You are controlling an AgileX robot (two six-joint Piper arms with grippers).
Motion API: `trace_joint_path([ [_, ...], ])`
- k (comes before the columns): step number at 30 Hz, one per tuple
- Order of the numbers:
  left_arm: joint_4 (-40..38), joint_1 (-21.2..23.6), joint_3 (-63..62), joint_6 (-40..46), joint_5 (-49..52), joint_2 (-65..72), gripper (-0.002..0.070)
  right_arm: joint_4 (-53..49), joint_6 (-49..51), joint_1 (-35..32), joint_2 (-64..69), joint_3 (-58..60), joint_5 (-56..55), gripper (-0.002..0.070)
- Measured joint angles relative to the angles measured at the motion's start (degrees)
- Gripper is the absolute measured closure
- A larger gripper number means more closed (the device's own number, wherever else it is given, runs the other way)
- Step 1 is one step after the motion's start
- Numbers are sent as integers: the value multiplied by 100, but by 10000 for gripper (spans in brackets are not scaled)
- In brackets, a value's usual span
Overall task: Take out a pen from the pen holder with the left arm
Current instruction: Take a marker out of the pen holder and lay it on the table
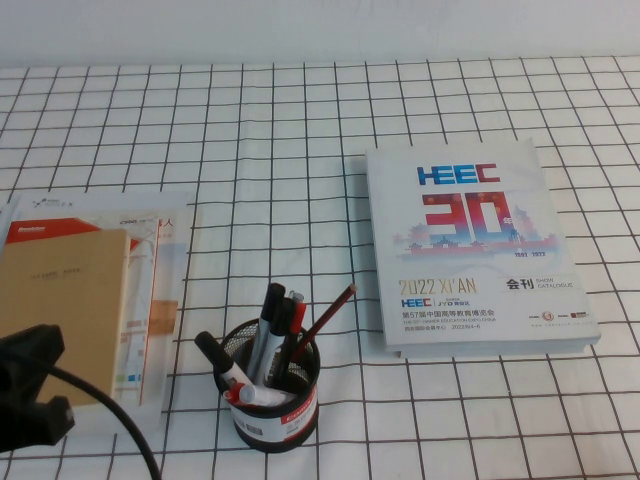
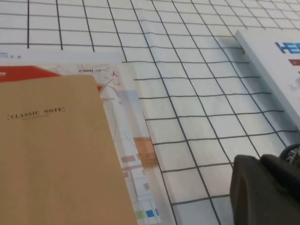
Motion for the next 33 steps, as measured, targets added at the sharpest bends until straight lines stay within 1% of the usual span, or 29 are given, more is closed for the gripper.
trace_joint_path([
  [4,20,0,0,-28,-99,-17,677,0,0,0,0,0,0,690],
  [8,479,-207,120,-688,-501,-302,677,0,0,0,0,0,0,690],
  [13,1304,-760,604,-1938,-1263,-799,677,0,0,0,0,0,0,690],
  [17,1855,-1135,919,-2794,-1689,-902,677,0,0,0,0,0,0,690],
  [20,2430,-1458,1145,-3392,-2189,-902,677,0,0,0,0,0,0,690],
  [23,3185,-1746,1324,-3983,-2736,-902,669,0,0,0,0,0,0,690],
  [24,3390,-1833,1352,-4119,-2845,-902,654,0,0,0,0,0,0,690],
  [26,3626,-1955,1374,-4284,-2932,-902,599,0,0,0,0,0,0,690],
  [28,3741,-2016,1374,-4418,-2974,-902,496,0,0,0,0,0,0,690],
  [31,3790,-2042,1379,-4705,-3012,-902,303,0,0,0,0,0,0,690],
  [33,3846,-2042,1379,-4888,-3029,-902,232,0,0,0,0,0,0,690],
])
